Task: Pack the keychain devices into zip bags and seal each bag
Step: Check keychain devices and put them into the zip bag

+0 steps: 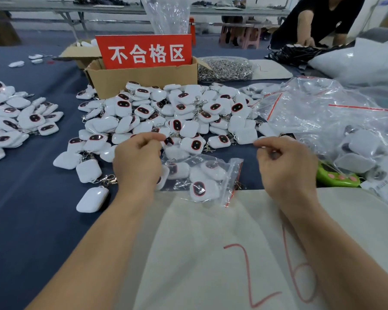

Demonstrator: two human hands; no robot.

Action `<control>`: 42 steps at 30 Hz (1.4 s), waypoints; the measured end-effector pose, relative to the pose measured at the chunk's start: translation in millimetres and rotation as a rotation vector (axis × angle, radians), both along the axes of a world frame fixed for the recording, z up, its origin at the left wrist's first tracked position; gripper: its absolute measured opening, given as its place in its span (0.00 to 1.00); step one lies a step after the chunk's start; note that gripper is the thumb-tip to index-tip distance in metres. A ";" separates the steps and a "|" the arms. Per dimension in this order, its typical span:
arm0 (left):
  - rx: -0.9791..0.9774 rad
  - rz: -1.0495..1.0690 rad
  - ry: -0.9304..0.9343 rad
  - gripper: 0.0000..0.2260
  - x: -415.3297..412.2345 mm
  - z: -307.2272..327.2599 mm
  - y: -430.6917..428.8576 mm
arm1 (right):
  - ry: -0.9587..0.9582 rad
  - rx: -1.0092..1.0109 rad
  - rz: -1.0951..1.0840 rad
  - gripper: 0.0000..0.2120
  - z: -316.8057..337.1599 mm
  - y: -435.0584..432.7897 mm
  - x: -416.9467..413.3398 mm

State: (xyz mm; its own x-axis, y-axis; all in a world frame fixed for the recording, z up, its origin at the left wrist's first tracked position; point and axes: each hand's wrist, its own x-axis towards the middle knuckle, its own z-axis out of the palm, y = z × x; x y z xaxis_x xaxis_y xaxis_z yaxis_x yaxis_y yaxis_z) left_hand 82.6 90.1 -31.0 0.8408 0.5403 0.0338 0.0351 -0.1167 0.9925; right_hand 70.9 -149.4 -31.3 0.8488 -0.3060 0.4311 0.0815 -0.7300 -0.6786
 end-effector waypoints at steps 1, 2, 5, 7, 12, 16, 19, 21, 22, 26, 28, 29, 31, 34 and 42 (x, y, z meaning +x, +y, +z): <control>0.034 -0.026 0.002 0.17 0.3 -0.9 -2.3 | 0.035 0.018 0.038 0.16 -2.8 3.4 3.4; 0.044 -0.045 0.005 0.18 1.0 -1.0 -3.9 | 0.045 0.040 0.084 0.18 -3.7 8.2 7.2; 0.049 -0.054 0.019 0.16 2.9 -1.1 -4.8 | 0.012 0.034 0.250 0.22 -0.9 21.4 22.0; 0.190 -0.063 0.025 0.13 1.5 -2.6 -5.0 | 0.121 -0.050 0.373 0.24 0.4 24.1 32.1; 0.633 -0.251 0.128 0.16 -0.4 -8.3 0.0 | 0.337 -0.203 0.442 0.24 -5.8 19.8 40.0; 0.670 -0.326 0.126 0.18 0.5 -8.8 1.4 | 0.247 -0.155 0.217 0.07 -4.4 14.1 36.3; 0.642 -0.341 0.150 0.17 -0.5 -7.5 0.6 | 0.237 -0.176 0.173 0.04 -2.4 8.7 32.0; 0.579 -0.317 0.160 0.12 -0.9 -7.4 -0.9 | 0.333 -0.201 0.230 0.17 -2.9 5.6 29.8; 0.539 -0.299 0.161 0.10 -0.9 -7.4 -1.5 | 0.370 -0.199 0.246 0.20 -3.0 4.2 29.7; 0.373 -0.267 0.143 0.13 -4.1 -3.8 -4.5 | 0.343 -0.181 0.222 0.10 -4.0 2.2 29.7; 0.322 -0.253 0.125 0.15 -5.8 -0.6 -6.0 | 0.330 -0.147 0.206 0.08 -4.2 2.5 28.6; 0.267 -0.235 0.112 0.15 -6.8 1.4 -6.3 | 0.320 -0.114 0.199 0.09 -3.8 2.3 27.8; 0.165 -0.184 0.102 0.13 -7.4 4.8 -5.3 | 0.303 -0.070 0.197 0.12 -0.9 1.2 24.5; -0.121 -0.089 0.068 0.14 -2.8 9.2 0.9 | 0.331 -0.121 0.219 0.20 4.7 -1.7 21.5; 0.315 -0.135 -0.098 0.18 -8.5 3.5 -0.2 | 0.480 -0.511 0.238 0.29 14.6 -1.1 15.5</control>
